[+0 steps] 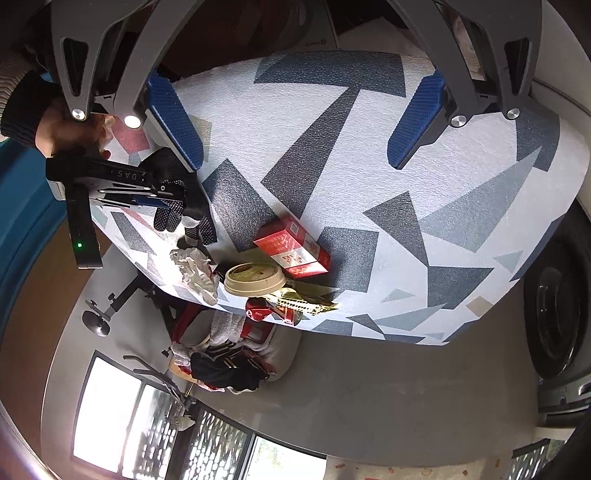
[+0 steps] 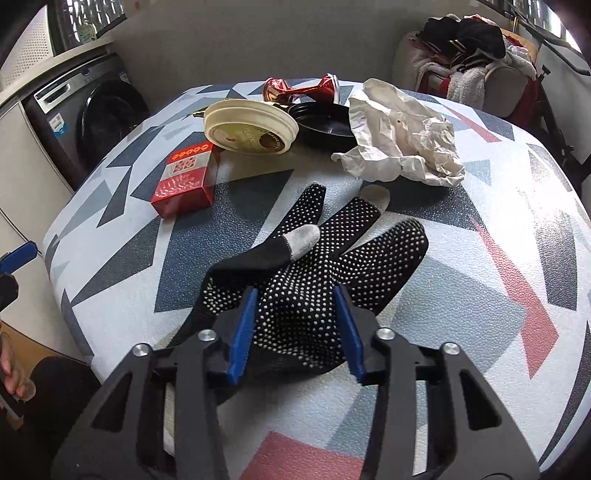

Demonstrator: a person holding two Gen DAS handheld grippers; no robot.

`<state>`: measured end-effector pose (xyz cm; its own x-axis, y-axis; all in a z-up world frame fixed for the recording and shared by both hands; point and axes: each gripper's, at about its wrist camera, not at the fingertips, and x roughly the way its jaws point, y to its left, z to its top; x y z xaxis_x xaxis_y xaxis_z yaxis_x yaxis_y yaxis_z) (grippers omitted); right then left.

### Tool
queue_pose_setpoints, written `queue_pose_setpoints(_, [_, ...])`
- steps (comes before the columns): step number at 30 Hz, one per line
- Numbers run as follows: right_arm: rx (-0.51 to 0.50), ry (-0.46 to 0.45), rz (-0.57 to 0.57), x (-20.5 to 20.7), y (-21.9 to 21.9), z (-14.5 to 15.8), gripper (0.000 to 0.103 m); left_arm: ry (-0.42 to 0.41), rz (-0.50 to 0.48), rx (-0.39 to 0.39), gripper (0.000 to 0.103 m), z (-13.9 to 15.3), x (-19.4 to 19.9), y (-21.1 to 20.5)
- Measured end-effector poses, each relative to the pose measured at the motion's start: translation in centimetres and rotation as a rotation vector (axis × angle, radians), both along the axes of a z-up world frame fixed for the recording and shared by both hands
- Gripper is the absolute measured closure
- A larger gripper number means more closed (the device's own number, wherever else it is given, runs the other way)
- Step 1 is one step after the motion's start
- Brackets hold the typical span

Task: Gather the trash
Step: 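Reach the right tool to the black dotted glove and grasp it, then grasp the red cigarette box with the left tool while the right tool holds the glove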

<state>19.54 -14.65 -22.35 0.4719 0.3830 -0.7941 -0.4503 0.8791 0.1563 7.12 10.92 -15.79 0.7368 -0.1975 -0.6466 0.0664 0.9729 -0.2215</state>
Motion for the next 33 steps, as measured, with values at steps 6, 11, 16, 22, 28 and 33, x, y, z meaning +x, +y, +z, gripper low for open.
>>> queue_pose_setpoints(6, [0.051, -0.093, -0.001, -1.7, -2.3, 2.9, 0.090, 0.076, 0.029, -0.064, 0.006, -0.6, 2.9, 0.3])
queue_pose_setpoints(11, [0.111, -0.161, -0.067, -1.8, -5.7, 6.2, 0.090, 0.163, 0.058, -0.177, 0.006, -1.0, 7.7, -0.2])
queue_pose_setpoints(16, [0.122, -0.179, -0.094, -1.8, -7.9, 7.0, 0.090, 0.229, 0.077, -0.107, 0.006, -1.7, 13.3, -2.3])
queue_pose_setpoints(22, [0.137, -0.164, -0.116, -2.1, -9.6, 6.3, 0.090, 0.290, 0.123, 0.046, 0.006, -3.3, 18.2, -4.0])
queue_pose_setpoints(28, [0.132, -0.143, -0.117, -2.5, -10.3, 5.4, 0.090, 0.336, 0.180, 0.152, 0.008, -5.3, 20.6, -4.3])
queue_pose_setpoints(33, [0.116, -0.150, -0.098, -3.3, -10.2, 5.3, 0.090, 0.327, 0.177, 0.203, 0.041, -5.6, 20.2, -4.3])
